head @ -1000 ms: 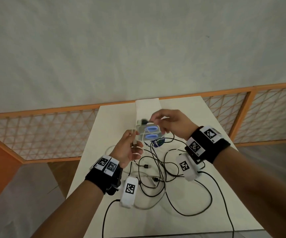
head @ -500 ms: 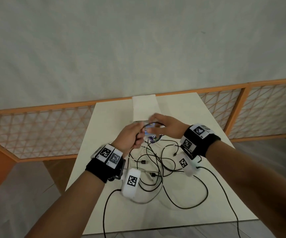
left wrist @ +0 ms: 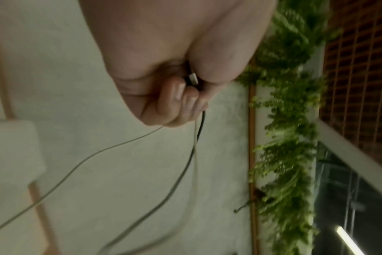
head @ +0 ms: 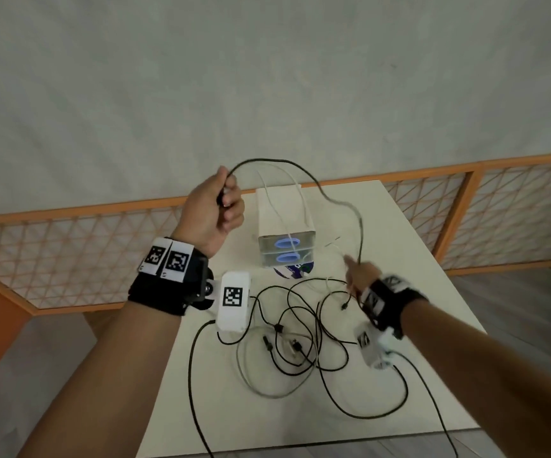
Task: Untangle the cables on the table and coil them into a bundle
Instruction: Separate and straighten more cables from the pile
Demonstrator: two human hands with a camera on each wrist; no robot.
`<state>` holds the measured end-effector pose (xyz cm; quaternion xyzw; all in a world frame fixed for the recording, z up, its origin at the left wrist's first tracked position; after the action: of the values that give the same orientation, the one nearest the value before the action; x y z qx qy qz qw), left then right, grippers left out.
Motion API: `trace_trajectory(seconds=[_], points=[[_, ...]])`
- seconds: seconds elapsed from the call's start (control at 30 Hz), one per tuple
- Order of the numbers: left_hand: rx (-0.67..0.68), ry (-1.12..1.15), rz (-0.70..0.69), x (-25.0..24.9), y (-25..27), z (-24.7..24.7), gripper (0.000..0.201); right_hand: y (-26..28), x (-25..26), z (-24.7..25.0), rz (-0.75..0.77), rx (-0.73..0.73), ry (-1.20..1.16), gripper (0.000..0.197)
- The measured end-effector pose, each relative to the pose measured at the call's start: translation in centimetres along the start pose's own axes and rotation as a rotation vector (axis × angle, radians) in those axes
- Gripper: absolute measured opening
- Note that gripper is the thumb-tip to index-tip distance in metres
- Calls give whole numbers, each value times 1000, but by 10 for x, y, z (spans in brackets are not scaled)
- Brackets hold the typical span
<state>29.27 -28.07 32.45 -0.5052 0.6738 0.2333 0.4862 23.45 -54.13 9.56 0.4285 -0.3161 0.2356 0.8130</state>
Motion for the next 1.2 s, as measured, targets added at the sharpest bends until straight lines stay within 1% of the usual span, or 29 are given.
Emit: trace_trajectory(seconds=[0.03,0.07,0.1,0.17,0.23,0.3,0.33,0.37,0.4,0.43,0.47,0.5,0.53,0.57,0.6,0.63,0.67,0.73,0.77,0.8,0.83,0.87,0.9,0.93,0.97,1.0,1.07,1.13,1.2], points=[[-11,-67,34,10,2,6,35,4,23,17,29,-23,-251,49],[-21,-136,63,20,4,12,35,13,51,37,98,-37,-468,48],[-26,-203,88,29,7,17,35,26,80,59,189,-64,-614,49],[-26,-315,115,44,13,23,35,68,139,109,439,-174,-701,53],[-13,-383,121,52,17,23,35,109,175,145,664,-239,-785,50],[6,-396,129,55,19,20,35,133,187,163,805,-282,-813,45],[14,-390,132,56,19,18,36,137,187,162,824,-321,-742,44],[22,-386,135,55,19,17,36,130,183,155,804,-348,-606,43],[30,-390,135,53,17,15,36,116,175,144,752,-360,-411,41],[37,-400,134,51,16,14,36,92,161,128,671,-347,-130,40],[46,-418,134,49,15,13,36,67,139,108,544,-295,221,49],[56,-441,136,48,14,12,36,40,104,87,366,-180,614,80],[68,-471,140,47,14,12,35,25,65,77,185,-63,992,115],[78,-509,145,48,13,12,35,18,41,75,88,24,1240,136],[85,-553,154,50,12,12,34,25,34,74,67,82,1324,139],[91,-594,169,54,12,11,34,36,45,72,113,101,1266,133],[97,-626,186,59,11,10,33,52,67,65,243,104,1131,124],[136,-660,225,72,12,-2,33,98,123,42,573,133,824,113],[167,-664,239,78,13,-13,34,123,143,27,700,204,711,108],[195,-659,241,81,13,-24,34,145,154,9,773,310,643,100],[218,-644,230,81,12,-35,34,156,158,-9,792,402,590,88],[233,-624,206,76,10,-44,34,156,159,-21,776,456,511,70],[238,-595,168,68,6,-49,34,152,158,-24,745,468,397,48],[231,-549,122,56,2,-52,34,145,153,-23,692,463,250,27],[207,-479,76,42,-3,-50,34,131,141,-19,631,451,120,14],[168,-394,37,27,-7,-45,35,114,122,-15,563,426,49,14],[90,-253,-13,2,-13,-30,35,82,79,-9,450,368,46,21],[42,-235,-40,-8,-14,-16,35,58,43,-5,380,312,102,29],[17,-249,-44,-4,-13,-10,35,46,30,3,353,220,100,31]])
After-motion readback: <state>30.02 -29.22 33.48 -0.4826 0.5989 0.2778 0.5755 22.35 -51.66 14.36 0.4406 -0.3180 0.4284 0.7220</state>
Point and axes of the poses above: each hand's wrist, its own y-axis away from the middle knuckle, its own z-axis out of the back of the hand, x = y × z, the point moved 10 cm from there along -y, towards the middle knuckle, and after that the axes turned 9 degrees about -z, right-handed, at the moved point
